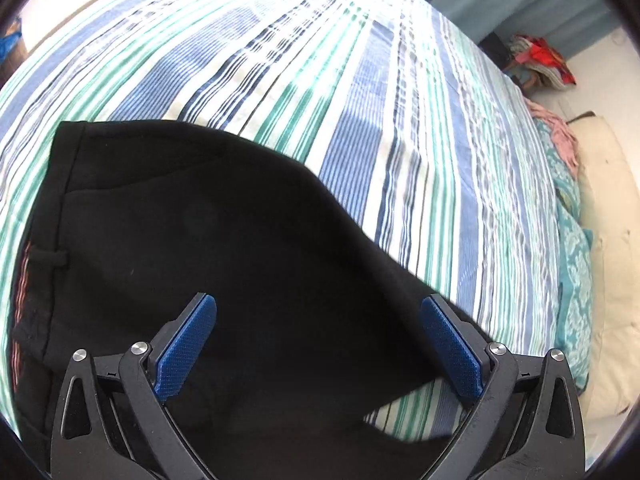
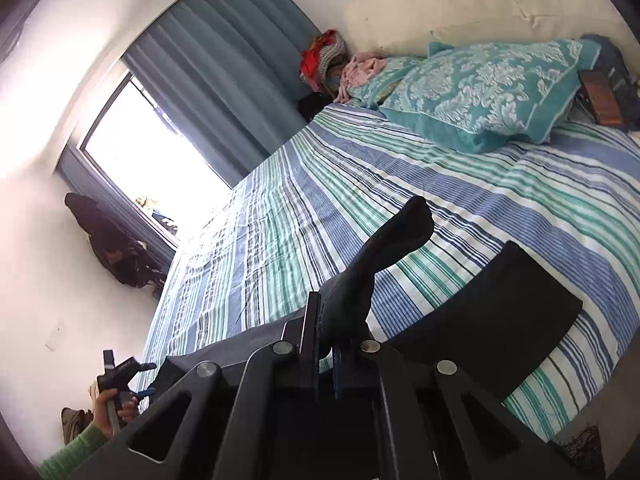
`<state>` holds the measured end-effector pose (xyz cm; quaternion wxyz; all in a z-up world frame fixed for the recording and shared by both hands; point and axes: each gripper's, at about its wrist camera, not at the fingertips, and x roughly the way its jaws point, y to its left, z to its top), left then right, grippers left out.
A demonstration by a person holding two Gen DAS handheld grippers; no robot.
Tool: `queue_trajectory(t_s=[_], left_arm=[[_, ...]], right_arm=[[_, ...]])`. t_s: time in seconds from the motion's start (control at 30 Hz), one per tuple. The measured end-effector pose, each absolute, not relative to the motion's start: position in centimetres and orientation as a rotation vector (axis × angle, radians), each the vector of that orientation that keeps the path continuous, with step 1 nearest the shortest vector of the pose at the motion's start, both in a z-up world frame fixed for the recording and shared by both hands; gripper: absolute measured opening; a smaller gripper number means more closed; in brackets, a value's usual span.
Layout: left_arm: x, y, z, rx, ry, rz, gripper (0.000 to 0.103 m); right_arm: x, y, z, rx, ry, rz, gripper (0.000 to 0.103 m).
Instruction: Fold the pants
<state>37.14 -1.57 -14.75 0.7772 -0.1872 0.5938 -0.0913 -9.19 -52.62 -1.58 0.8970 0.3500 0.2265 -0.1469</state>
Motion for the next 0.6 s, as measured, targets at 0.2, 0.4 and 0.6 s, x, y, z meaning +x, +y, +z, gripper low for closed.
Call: queue_trajectory(t_s=[0.2,0.4,0.6], left_arm=[[38.8,-2.1,-17.1,-0.463,1.35,-0.14,0.041],[34.3,0.0,-10.8,-0.547,1.203,-0.266,0.005],[20.4,3.5,-2.1,-0.392,0.969,-0.285,0.007]], right_arm=[[-10.7,-51.2,1.7,0.672,0.43,-0.197,0.005],[-9.3,-54.5,1.3,0.676,0.484,-0.181,0.005],[-7.8,-59.8,2.2,0.726,0.467,-0.192,0.005]])
